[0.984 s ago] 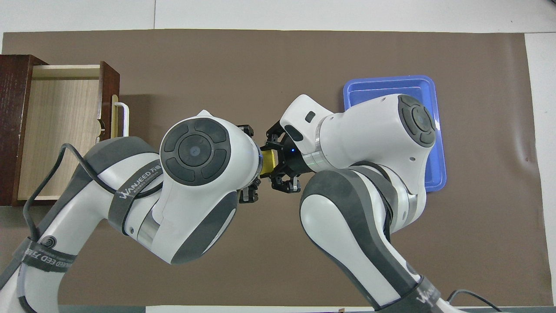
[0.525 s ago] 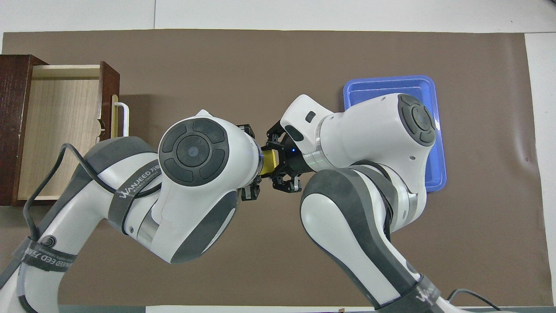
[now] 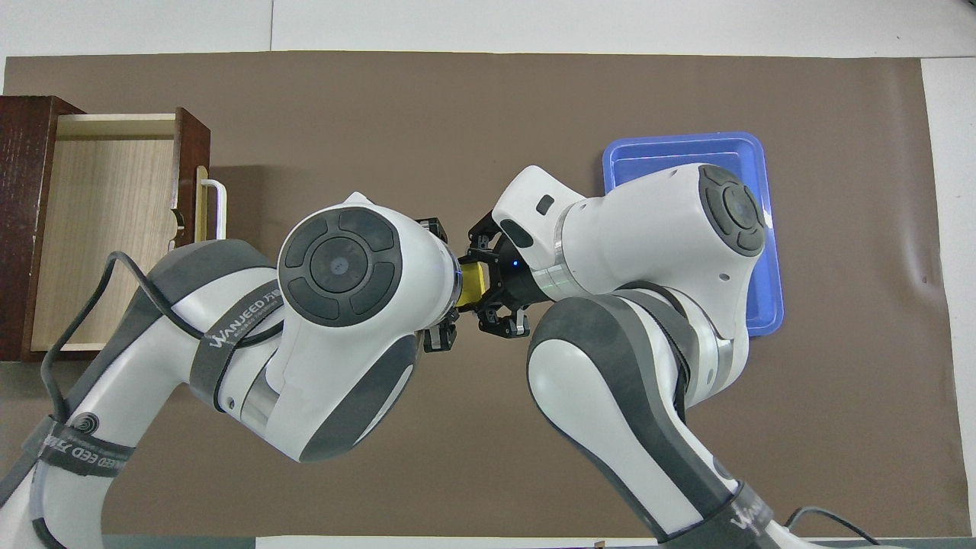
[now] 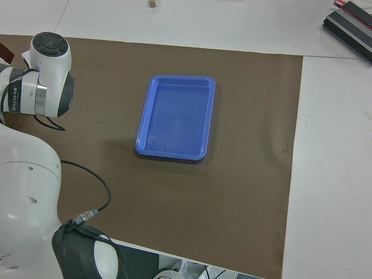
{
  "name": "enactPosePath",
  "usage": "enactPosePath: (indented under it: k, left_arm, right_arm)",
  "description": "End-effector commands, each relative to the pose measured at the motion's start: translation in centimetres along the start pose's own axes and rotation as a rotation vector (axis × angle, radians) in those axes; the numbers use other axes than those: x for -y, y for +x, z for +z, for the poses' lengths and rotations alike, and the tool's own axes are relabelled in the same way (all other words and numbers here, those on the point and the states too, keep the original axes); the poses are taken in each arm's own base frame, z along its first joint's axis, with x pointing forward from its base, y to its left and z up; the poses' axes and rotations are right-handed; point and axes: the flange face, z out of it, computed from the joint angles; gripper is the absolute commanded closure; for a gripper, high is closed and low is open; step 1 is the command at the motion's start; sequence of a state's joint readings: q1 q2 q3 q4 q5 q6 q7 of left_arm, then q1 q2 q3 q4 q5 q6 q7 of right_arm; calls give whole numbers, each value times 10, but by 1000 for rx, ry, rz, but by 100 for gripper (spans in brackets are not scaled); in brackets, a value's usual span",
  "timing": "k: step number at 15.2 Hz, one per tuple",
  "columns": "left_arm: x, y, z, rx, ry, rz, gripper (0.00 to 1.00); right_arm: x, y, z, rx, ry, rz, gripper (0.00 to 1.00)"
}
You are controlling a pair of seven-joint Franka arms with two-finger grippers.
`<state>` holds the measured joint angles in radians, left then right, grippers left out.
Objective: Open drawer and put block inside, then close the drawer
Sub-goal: 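Grasp the block with the left gripper and open the right gripper, then lower the block into the open drawer with the left gripper while the right gripper withdraws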
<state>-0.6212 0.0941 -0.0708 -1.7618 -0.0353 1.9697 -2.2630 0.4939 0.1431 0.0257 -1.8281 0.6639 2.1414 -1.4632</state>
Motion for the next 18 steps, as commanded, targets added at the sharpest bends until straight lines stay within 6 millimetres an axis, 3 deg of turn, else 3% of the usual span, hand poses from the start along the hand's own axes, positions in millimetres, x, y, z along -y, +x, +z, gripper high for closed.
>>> enactPosePath:
  k: [1, 2, 8, 13, 16, 18]
  left_arm:
    - [6, -3, -1, 11, -6, 13, 100]
    - [6, -2, -4, 15, -9, 11, 100]
    - [-4, 13, -14, 14, -17, -8, 100]
    - [-47, 83, -73, -4, -17, -47, 100]
    - [-64, 125, -86, -31, 16, -7, 100]
    - [-78, 166, -90, -48, 45, 50, 100]
  right_arm:
    - [-7, 0, -6, 5, -2, 14, 14]
    - [-7, -1, -7, 6, -2, 15, 0]
    - [-9, 0, -13, -1, 8, 17, 0]
    - [-19, -19, -27, 1, 28, 47, 0]
    - [-26, -39, -40, 2, 39, 77, 0]
    - [-30, -51, -58, 2, 31, 98, 0]
